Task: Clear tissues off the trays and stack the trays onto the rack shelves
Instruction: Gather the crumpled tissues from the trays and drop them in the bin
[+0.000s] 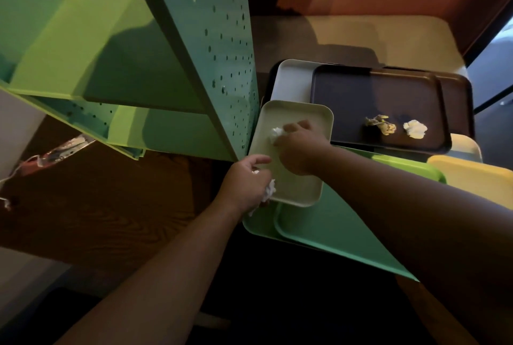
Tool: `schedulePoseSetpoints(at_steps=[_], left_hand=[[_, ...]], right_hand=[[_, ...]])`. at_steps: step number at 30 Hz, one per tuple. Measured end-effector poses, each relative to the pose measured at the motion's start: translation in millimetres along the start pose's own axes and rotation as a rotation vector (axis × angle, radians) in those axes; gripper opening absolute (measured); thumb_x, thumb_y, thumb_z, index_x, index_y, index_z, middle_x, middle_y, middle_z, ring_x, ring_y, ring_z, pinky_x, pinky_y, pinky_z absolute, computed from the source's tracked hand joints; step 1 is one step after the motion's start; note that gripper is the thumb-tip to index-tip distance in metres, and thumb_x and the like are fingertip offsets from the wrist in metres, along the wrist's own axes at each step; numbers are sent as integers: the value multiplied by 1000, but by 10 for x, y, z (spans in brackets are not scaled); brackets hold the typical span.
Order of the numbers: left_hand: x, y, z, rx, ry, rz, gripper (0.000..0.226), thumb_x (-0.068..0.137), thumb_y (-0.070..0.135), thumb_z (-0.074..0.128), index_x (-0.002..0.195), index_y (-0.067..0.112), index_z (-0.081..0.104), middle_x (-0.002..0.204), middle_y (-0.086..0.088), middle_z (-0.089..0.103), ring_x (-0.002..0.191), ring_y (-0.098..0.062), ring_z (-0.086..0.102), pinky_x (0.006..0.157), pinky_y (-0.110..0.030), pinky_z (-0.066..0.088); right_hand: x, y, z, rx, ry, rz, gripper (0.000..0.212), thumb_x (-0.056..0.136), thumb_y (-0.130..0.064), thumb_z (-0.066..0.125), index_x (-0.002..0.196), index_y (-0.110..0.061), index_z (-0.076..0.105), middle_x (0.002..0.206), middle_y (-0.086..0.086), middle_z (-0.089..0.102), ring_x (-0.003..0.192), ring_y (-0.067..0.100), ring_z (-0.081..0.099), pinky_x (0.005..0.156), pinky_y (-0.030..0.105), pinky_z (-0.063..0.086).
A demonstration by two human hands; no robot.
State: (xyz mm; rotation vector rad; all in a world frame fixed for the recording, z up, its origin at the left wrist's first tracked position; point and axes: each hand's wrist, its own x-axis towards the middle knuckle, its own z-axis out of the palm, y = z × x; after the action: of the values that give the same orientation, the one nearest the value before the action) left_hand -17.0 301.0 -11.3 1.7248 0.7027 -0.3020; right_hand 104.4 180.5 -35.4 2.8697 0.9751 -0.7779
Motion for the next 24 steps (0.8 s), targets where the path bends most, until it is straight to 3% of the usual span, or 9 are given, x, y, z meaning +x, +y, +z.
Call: schedulePoseSetpoints(at_steps=[2, 5, 6, 8, 13, 15, 17, 20, 24], left_hand=[[2, 39, 12, 40, 23, 18, 34, 90, 19, 59, 124, 25, 64, 96, -5, 70, 75, -17, 70, 59, -27, 58], [32, 135, 68, -83, 50, -28, 34, 91, 38, 63, 119, 20, 65, 92, -4, 69, 75, -16, 66, 59, -30, 55], [55, 193, 104, -170, 41, -65, 36, 90, 46, 63, 113, 19, 66, 84, -2, 67, 68, -15, 62, 53, -28, 49], [95, 330, 203, -290, -26, -116, 40, 87, 58, 60, 99, 21, 69, 65, 1, 58, 53, -13, 50, 44, -22, 37], [193, 647, 679, -208, -206, -35, 31, 95, 35, 58, 108, 8, 66, 75, -5, 61, 60, -16, 50, 49, -25, 37], [235, 743, 883, -170, -213, -22, 20, 92, 26, 63, 101, 8, 66, 89, -9, 68, 71, -20, 59, 54, -29, 47], [276, 825, 1079, -179, -212, -12, 9, 89, 14, 65, 95, 7, 66, 96, -15, 70, 81, -27, 66, 56, -34, 56], [332, 929, 1345, -144, -188, 7, 18, 86, 2, 61, 101, 11, 65, 98, -15, 69, 76, -25, 68, 51, -31, 57], [431, 1031, 1660, 42, -127, 108, 23, 83, 10, 63, 106, 17, 66, 84, -8, 68, 55, -14, 56, 41, -21, 43]], right_hand=[[-3, 2, 17, 70, 79, 15, 49, 92, -27, 42, 138, -27, 61, 146, 5, 55, 135, 30, 41, 109, 47, 38], [-269, -6, -101, 615, 320, 51, 25, 101, -19, 53, 116, -20, 73, 117, 5, 68, 100, 24, 63, 84, 36, 54], [-414, -2, -161, 788, 347, 62, 18, 101, -19, 56, 107, -20, 74, 104, 2, 70, 82, 23, 65, 70, 34, 55], [-687, 38, -235, 923, 356, 33, 13, 99, -18, 60, 95, -21, 72, 89, 1, 72, 71, 27, 66, 64, 39, 57], [-944, 544, -184, 905, 427, 56, 21, 91, -8, 60, 79, -24, 66, 90, 3, 73, 68, 17, 64, 64, 35, 55], [-938, 936, -173, 813, 615, 143, 18, 89, -8, 59, 82, -23, 66, 100, 5, 71, 87, 21, 67, 77, 38, 58], [-921, 1410, -146, 611, 706, 324, 15, 90, -15, 63, 103, -17, 69, 115, 9, 63, 108, 28, 59, 91, 43, 53], [-913, 2005, -29, 436, 465, 578, 47, 94, -25, 62, 141, -20, 56, 142, 13, 51, 130, 37, 43, 101, 45, 43], [-915, 2311, 191, 244, 330, 510, 32, 97, -25, 62, 129, -24, 64, 123, 9, 67, 114, 31, 54, 86, 44, 52]])
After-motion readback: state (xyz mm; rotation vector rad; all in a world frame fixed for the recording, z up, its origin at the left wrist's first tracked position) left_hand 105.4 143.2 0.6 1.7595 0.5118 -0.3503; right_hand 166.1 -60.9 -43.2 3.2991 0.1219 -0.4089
